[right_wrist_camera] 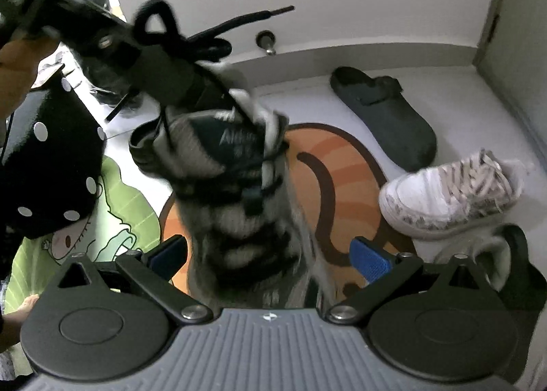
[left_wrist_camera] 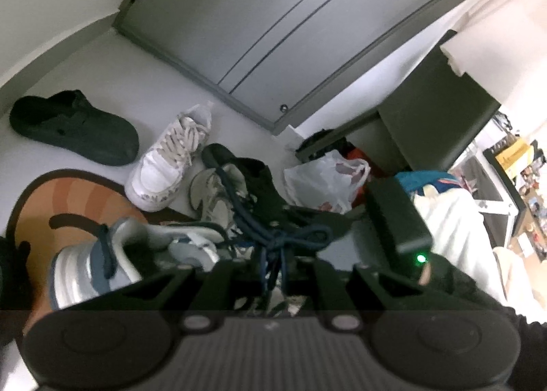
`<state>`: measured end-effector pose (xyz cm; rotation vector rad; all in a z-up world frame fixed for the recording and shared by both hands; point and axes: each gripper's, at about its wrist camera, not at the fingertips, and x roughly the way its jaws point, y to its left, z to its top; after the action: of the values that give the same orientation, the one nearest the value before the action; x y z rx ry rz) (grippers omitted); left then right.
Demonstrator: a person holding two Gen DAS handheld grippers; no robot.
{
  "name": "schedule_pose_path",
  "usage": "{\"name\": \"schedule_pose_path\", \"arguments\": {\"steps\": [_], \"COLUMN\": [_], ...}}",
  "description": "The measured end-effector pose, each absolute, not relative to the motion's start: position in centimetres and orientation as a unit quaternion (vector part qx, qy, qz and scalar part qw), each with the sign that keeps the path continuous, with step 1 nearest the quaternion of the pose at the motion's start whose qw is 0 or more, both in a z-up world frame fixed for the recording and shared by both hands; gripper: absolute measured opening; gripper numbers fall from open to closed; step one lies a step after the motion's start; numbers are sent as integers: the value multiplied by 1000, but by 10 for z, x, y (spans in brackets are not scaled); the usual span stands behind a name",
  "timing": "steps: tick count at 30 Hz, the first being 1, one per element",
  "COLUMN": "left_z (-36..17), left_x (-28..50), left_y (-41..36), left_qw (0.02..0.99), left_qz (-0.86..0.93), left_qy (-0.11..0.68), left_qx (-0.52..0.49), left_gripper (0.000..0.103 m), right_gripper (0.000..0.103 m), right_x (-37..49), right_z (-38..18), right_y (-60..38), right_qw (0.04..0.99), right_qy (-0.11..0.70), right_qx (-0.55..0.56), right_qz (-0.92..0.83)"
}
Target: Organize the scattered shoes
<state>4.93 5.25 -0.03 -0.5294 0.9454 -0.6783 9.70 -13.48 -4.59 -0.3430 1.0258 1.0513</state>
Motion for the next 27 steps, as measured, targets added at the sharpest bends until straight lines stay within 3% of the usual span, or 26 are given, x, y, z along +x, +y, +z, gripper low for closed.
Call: {"name": "schedule_pose_path", "arguments": {"steps": [12,27], "left_z": [-16,-53], "left_x": [56,56], "left_y": [44,-17], "left_qw": [790,744], "left_qz": [-319,-375], "left_qy": [460,513], "left_qx": [-250,-206], "left_gripper": [7,7], "right_gripper": [93,88], "right_x": [86,13], "right_z": [-74,-115], "right_y": [-139,-200], "right_qw": [746,805], "right_qy": [484,524], "right_qx": [-75,49], "right_qz": [450,274]}}
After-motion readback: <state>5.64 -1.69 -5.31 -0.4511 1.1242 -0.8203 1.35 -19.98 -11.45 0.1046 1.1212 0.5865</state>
